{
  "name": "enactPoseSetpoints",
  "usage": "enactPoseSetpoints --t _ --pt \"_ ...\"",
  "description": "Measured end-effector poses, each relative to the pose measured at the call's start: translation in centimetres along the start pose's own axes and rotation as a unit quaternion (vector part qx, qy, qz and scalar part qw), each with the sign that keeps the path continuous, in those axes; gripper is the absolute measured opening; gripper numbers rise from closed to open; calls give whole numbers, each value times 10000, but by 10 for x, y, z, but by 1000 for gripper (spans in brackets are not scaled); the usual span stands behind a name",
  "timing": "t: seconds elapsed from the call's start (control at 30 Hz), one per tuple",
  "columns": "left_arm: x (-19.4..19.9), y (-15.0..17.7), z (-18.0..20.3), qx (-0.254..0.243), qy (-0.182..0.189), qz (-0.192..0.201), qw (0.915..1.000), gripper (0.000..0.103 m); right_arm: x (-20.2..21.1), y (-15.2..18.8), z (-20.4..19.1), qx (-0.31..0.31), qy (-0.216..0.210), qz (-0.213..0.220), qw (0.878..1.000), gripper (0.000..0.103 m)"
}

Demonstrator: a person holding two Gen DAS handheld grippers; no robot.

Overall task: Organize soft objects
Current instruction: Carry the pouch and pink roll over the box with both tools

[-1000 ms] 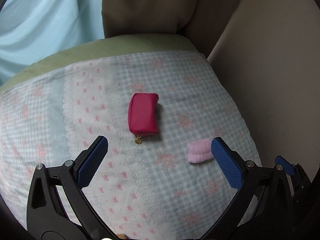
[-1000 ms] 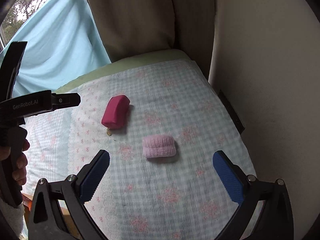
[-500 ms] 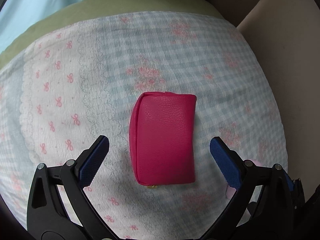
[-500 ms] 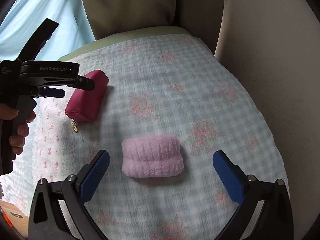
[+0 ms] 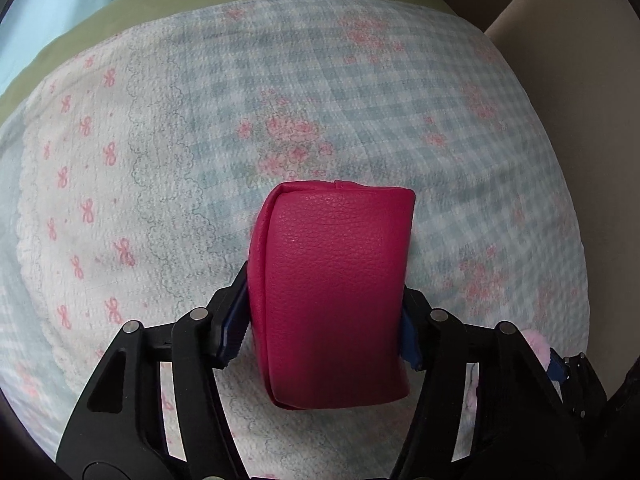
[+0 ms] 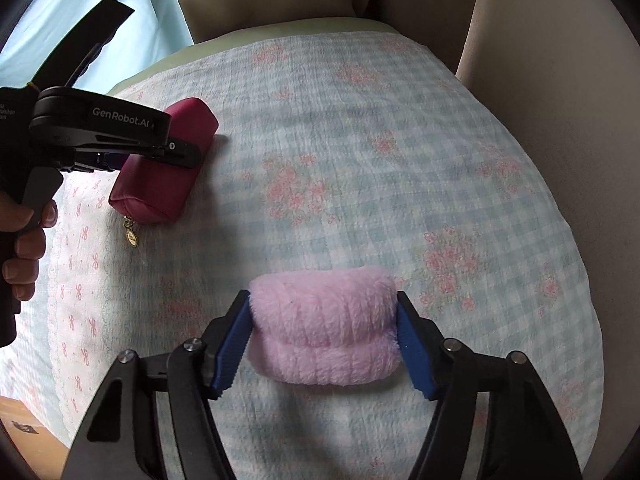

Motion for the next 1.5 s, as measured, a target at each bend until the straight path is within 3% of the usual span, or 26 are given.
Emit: enactPoseSetpoints --t 0.2,0.3,0.63,0.97,1.23,1.5 --pt "9 -1 5 -78 -112 89 9999 41 13 -4 -1 34 -72 63 9999 34" --pt "20 2 8 -48 -77 128 9999 40 22 -8 -2 65 -152 47 9999 29" --pt "101 18 42 -220 -199 527 9982 39 105 -19 7 -2 -418 468 9980 29" --pt "228 58 81 -289 -222 1151 9927 39 243 -18 5 206 -480 1098 9926 29" --pt "336 124 86 52 -157 1702 9853 39 342 5 -35 666 -719 1421 9850 29" --pt "419 222 42 441 -443 2018 9774 39 399 45 -112 1204 -1041 1464 9763 29"
Point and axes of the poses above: each gripper's, at about its wrist camera, not at the fingertips, and x roughly against the way its jaws point, z to its right, y to its underside, the point moved 10 cm from there along -x, roughly the way its jaws point, and after that the axes turned 2 degrees about -z, right-handed, at the moved point
